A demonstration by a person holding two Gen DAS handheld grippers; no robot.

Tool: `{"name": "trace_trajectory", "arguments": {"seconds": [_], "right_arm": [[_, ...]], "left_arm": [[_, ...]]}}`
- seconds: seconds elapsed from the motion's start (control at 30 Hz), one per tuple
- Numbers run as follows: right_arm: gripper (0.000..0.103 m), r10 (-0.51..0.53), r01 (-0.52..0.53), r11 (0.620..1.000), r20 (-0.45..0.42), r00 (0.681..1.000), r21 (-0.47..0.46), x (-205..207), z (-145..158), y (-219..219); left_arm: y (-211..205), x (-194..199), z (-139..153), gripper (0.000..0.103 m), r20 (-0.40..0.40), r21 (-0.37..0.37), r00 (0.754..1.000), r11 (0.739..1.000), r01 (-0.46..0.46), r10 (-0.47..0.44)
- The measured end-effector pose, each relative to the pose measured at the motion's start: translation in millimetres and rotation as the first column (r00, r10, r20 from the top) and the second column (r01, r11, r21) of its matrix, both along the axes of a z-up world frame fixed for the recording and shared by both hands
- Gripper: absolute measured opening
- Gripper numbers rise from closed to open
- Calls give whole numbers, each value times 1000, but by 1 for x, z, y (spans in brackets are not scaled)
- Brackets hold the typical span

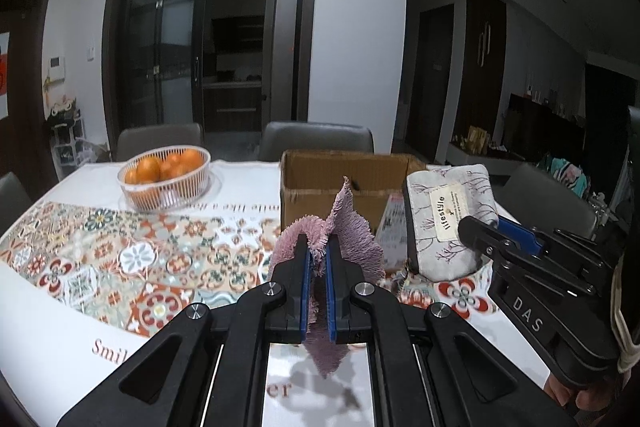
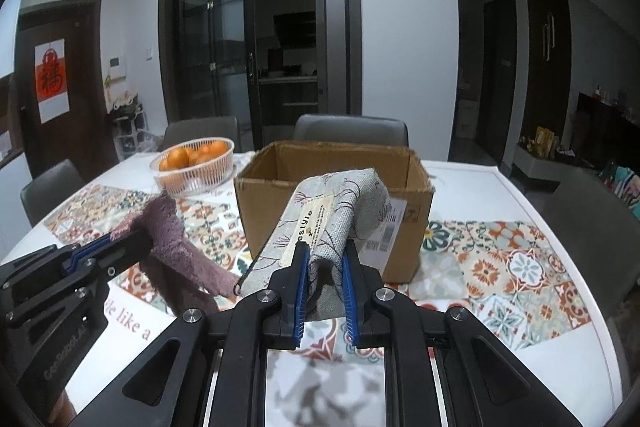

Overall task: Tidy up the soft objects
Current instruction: 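Lift and carry the mauve towel and grey pouch over the box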

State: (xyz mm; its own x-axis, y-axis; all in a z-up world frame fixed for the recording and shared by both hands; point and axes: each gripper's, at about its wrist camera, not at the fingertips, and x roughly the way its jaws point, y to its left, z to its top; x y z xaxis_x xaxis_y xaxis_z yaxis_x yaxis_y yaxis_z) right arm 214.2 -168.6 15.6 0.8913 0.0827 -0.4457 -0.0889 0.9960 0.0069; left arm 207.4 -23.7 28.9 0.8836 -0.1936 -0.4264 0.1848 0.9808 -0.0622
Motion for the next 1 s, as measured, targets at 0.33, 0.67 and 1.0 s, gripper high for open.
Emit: {"name": "trace_trajectory", "arguments": {"seconds": [0.33, 0.67, 1.0], "right_arm": [[17, -21, 20, 1000, 73, 997, 13, 14, 33, -4], [17, -22, 21, 1000, 122, 992, 11, 33, 56, -6], [17, -26, 25, 1000, 131, 991, 16, 62, 65, -10]], "left_arm": [[-5, 20, 35, 8, 88, 11, 996, 1000, 6, -7], [-13, 45, 63, 8, 150, 28, 988, 999, 18, -22], [-20, 74, 77, 8, 178, 35, 983, 999, 36, -42]]}}
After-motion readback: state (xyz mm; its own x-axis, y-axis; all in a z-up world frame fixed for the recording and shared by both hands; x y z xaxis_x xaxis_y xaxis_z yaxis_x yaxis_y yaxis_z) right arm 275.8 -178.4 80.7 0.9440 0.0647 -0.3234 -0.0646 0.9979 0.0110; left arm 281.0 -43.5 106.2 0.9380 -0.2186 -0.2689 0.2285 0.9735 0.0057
